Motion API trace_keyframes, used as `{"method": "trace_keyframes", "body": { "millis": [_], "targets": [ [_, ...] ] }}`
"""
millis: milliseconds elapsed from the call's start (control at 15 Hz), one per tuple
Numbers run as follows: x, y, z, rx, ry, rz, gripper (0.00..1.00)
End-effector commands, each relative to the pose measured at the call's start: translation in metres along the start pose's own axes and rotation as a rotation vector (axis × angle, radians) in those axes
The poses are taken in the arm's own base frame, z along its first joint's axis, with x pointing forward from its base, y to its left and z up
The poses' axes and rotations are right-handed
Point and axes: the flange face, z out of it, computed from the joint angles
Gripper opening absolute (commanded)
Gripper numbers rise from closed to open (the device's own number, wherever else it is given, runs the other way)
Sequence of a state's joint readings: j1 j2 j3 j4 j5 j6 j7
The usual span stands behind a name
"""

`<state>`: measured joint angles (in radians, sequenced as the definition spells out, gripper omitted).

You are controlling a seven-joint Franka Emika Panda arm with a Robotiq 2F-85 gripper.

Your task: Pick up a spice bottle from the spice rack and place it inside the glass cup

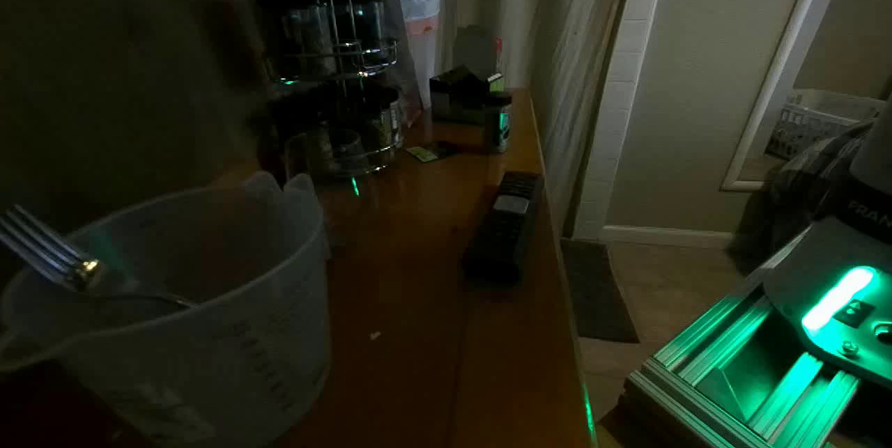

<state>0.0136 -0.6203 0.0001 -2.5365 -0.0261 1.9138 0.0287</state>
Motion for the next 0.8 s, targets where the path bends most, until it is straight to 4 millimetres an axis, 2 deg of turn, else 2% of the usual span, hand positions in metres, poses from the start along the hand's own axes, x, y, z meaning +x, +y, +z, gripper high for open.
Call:
{"method": "trace_keyframes", "body": {
  "millis": [0, 667, 733],
  "targets": [
    [0.0001, -0.0001, -0.0006, 0.0, -0.001, 0.0, 1.0],
    [0.0001, -0.0001, -0.0006, 0.0, -0.001, 0.0, 1.0],
    [0.004, -0.0062, -0.0061, 0.002, 0.044, -0.029, 1.0]
  ]
}}
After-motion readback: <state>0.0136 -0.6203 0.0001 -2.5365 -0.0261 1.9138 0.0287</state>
